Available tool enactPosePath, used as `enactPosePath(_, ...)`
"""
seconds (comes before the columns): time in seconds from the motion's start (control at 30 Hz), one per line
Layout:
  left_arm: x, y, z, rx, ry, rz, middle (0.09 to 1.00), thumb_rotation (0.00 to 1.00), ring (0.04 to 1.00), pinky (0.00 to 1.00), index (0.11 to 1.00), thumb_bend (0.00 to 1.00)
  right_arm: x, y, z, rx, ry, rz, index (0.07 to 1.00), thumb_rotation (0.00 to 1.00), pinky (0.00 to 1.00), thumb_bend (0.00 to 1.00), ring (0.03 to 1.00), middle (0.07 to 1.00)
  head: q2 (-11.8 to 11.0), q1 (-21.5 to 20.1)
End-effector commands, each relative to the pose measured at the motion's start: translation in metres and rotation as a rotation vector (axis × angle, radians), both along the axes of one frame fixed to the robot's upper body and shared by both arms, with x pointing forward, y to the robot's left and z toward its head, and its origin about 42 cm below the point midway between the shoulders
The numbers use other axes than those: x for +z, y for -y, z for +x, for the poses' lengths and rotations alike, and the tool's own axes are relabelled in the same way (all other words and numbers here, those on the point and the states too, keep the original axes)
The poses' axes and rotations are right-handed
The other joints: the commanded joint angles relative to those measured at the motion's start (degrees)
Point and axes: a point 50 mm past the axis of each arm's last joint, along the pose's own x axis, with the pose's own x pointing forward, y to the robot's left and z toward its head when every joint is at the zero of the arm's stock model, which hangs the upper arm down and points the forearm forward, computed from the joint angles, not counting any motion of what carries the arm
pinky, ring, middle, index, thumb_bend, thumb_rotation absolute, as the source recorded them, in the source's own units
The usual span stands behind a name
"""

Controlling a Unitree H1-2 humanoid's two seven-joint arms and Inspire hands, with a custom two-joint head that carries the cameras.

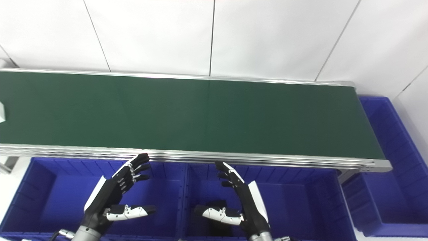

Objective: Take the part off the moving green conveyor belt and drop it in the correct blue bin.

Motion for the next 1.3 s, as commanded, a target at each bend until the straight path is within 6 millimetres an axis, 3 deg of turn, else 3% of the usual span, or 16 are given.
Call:
enactPosePath(0.0, 0.008, 0.004, 0.006, 0.009, 0.109, 0.023, 0.883, 0.11, 0.849, 0.75, 0.878, 0.75, 0.012, -0.003, 0.006, 0.015, 0.061, 0.023, 0.864, 0.31, 0.76, 0.79, 0.831, 0.865, -0.02, 0.31)
enactPosePath(0.17, 0.006, 0.005, 0.005, 0.023, 0.134, 0.075, 0.865, 0.12, 0.827, 0.74, 0.847, 0.76, 0.01, -0.002, 0.009, 0.019, 0.06, 0.021, 0.865, 0.31, 0.77, 0.79, 0.834, 0.867, -0.3, 0.95)
enactPosePath(0.33, 0.005, 0.0, -0.002, 0.02, 0.073, 0.05, 0.919, 0.15, 0.884, 0.8, 0.897, 0.77, 0.01, -0.003, 0.012, 0.029, 0.057, 0.026, 0.869, 0.3, 0.78, 0.79, 0.834, 0.864, -0.2, 1.39)
enactPosePath(0.73, 0.003, -0.007, 0.003, 0.002, 0.068, 0.046, 0.914, 0.16, 0.88, 0.8, 0.897, 0.79, 0.004, -0.009, 0.007, 0.027, 0.039, 0.022, 0.869, 0.28, 0.77, 0.78, 0.831, 0.866, -0.8, 0.75)
enactPosePath(0.8, 0.003, -0.006, 0.002, 0.005, 0.069, 0.042, 0.909, 0.16, 0.874, 0.79, 0.893, 0.79, 0.002, -0.008, 0.004, 0.026, 0.038, 0.015, 0.869, 0.29, 0.77, 0.78, 0.825, 0.862, -1.19, 2.24)
enactPosePath(0.9, 0.001, -0.002, 0.001, 0.01, 0.076, 0.038, 0.901, 0.17, 0.867, 0.78, 0.882, 0.8, 0.001, -0.003, 0.0, 0.019, 0.042, 0.01, 0.867, 0.29, 0.77, 0.77, 0.821, 0.857, -2.99, 8.49)
enactPosePath(1.0, -0.003, 0.006, -0.002, 0.019, 0.082, 0.039, 0.883, 0.18, 0.849, 0.76, 0.864, 0.81, -0.002, 0.005, -0.005, 0.011, 0.034, 0.006, 0.872, 0.33, 0.77, 0.77, 0.834, 0.867, -6.25, 16.24)
enactPosePath(1.03, -0.004, 0.009, -0.003, 0.021, 0.082, 0.036, 0.879, 0.18, 0.845, 0.76, 0.859, 0.81, -0.002, 0.007, -0.006, 0.007, 0.031, 0.009, 0.874, 0.33, 0.79, 0.77, 0.841, 0.871, -6.25, 16.24)
enactPosePath(1.13, -0.01, 0.016, -0.005, 0.027, 0.093, 0.033, 0.868, 0.18, 0.833, 0.75, 0.85, 0.81, -0.005, 0.014, -0.009, 0.001, 0.046, 0.015, 0.871, 0.31, 0.79, 0.77, 0.846, 0.87, -9.08, 20.29)
enactPosePath(1.27, -0.015, 0.022, -0.008, 0.034, 0.089, 0.05, 0.861, 0.2, 0.83, 0.75, 0.847, 0.8, -0.009, 0.019, -0.013, 0.0, 0.054, 0.02, 0.864, 0.24, 0.78, 0.74, 0.839, 0.864, -11.52, 21.83)
